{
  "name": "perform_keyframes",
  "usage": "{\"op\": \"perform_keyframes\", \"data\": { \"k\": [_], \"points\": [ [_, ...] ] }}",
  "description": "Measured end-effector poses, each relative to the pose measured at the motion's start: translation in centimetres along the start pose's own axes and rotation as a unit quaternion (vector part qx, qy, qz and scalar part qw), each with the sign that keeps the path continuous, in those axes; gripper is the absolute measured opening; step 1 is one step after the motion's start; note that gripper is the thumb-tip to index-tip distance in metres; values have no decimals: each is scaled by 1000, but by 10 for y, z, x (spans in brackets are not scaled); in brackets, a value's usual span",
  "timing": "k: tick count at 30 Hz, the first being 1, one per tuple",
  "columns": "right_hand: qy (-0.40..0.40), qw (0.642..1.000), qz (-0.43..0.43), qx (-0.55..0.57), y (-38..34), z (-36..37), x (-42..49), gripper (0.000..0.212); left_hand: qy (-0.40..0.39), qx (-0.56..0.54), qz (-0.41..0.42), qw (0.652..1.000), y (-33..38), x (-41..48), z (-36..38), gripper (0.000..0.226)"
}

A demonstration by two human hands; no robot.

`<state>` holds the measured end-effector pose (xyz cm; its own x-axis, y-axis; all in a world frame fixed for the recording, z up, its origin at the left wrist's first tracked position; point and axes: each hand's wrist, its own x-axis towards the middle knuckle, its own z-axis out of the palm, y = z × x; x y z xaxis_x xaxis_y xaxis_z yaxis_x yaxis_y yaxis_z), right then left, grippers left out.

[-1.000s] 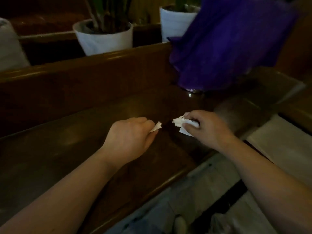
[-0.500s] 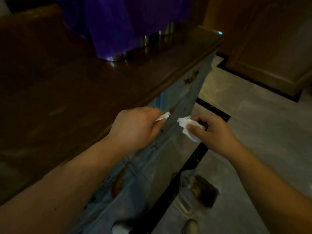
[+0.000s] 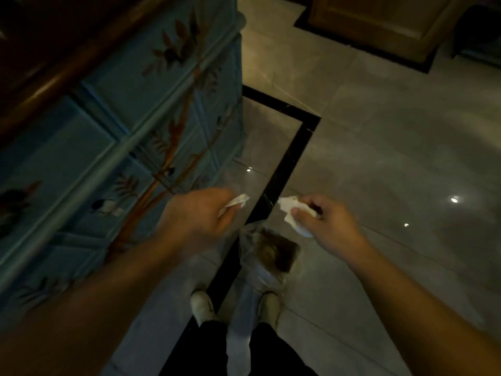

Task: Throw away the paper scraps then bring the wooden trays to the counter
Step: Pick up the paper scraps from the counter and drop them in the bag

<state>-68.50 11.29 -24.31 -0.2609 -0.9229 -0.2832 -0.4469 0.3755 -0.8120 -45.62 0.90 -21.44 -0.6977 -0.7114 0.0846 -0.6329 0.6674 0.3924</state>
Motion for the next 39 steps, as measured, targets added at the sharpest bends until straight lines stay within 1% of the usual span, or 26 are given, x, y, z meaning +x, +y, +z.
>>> {"op": "perform_keyframes", "data": {
  "k": [2,5,9,12,15,19,22,24,27,28,31,34,37,39],
  "points": [
    [8,999,43,12,35,7,0,6,-11,-18,8,1000,-6,10,31,29],
    [29,995,95,4,97,26,9,11,-50,-32,29,998,-21,37,87,39],
    [39,991,129,-16,164,55,34,13,-62,-17,43,997,-38,68,153,35],
    [42,981,187,-10,216,87,57,18,-115,-38,44,992,-55,80,210,27],
    [36,970,238,12,262,124,75,8,-170,-38,39,984,-70,78,263,20],
    [22,961,276,16,314,170,97,8,-238,-43,38,969,-94,73,332,23],
    [13,959,284,15,347,198,111,10,-258,-66,15,964,-115,68,375,18],
    [-5,958,288,4,366,211,118,14,-258,-87,9,962,-125,63,396,19],
    [-37,956,291,10,384,220,124,43,-236,-109,1,966,-129,59,417,24],
    [-35,955,294,11,390,222,126,48,-229,-111,-3,967,-129,57,423,26],
    [-30,956,291,-7,397,219,125,50,-264,-87,-9,961,-130,54,441,33],
    [-13,960,277,-31,403,214,120,52,-302,-52,-11,952,-132,53,459,32],
    [-8,964,260,-45,400,208,118,54,-322,-28,20,946,-129,51,474,31],
    [-6,969,241,-46,397,202,119,48,-315,-37,42,947,-128,47,481,28]
  ]
}}
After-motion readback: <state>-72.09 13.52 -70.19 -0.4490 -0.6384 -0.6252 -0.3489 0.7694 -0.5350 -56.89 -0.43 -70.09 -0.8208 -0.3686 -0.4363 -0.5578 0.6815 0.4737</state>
